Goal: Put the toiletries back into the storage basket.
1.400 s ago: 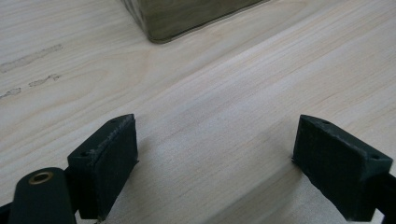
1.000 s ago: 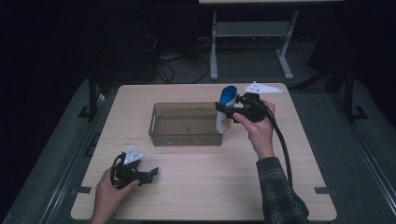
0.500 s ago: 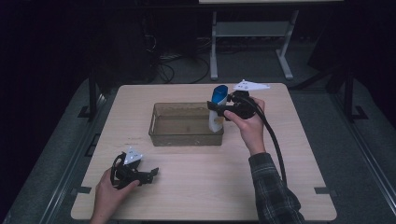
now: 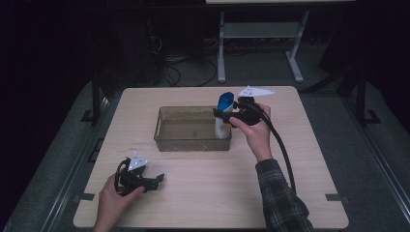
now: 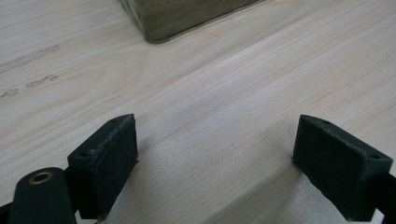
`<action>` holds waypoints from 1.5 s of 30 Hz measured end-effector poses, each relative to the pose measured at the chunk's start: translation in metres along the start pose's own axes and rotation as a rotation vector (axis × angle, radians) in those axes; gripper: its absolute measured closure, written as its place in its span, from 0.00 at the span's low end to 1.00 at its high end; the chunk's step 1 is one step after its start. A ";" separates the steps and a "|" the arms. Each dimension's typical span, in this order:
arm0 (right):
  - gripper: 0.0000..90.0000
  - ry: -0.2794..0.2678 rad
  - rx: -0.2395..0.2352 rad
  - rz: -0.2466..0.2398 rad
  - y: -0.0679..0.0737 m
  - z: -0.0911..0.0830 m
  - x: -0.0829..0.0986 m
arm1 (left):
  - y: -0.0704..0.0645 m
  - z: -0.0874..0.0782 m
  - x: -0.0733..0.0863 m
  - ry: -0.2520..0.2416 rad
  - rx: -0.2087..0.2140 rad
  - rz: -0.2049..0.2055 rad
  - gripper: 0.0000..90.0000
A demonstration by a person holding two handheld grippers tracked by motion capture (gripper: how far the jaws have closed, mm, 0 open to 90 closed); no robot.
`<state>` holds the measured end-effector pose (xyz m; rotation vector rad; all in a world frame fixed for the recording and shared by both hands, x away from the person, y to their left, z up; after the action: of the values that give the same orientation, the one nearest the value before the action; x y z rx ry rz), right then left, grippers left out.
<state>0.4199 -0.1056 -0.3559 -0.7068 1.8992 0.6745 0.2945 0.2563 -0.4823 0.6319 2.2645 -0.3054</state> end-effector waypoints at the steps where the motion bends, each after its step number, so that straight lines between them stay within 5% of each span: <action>1: 0.37 0.006 0.001 0.000 0.000 0.001 0.001 | 0.000 0.000 0.000 0.000 0.000 0.000 0.14; 20: 0.37 0.096 0.010 -0.018 0.001 0.013 0.015 | 0.000 0.000 0.000 0.001 0.001 -0.001 0.14; 45: 0.37 0.151 0.011 -0.010 0.000 0.019 0.037 | 0.000 0.000 0.000 0.000 0.003 -0.001 0.14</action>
<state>0.4175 -0.0994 -0.3965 -0.7784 2.0344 0.6185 0.2941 0.2560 -0.4823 0.6317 2.2652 -0.3091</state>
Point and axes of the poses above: each handheld gripper's, and its own axes: z roughly forward along the jaws, x roughly out of its underside, y roughly to its left, the point moved 1 cm from there along z, roughly forward along the jaws, and after that the axes turned 3 degrees about -z, right-handed, at the moved point
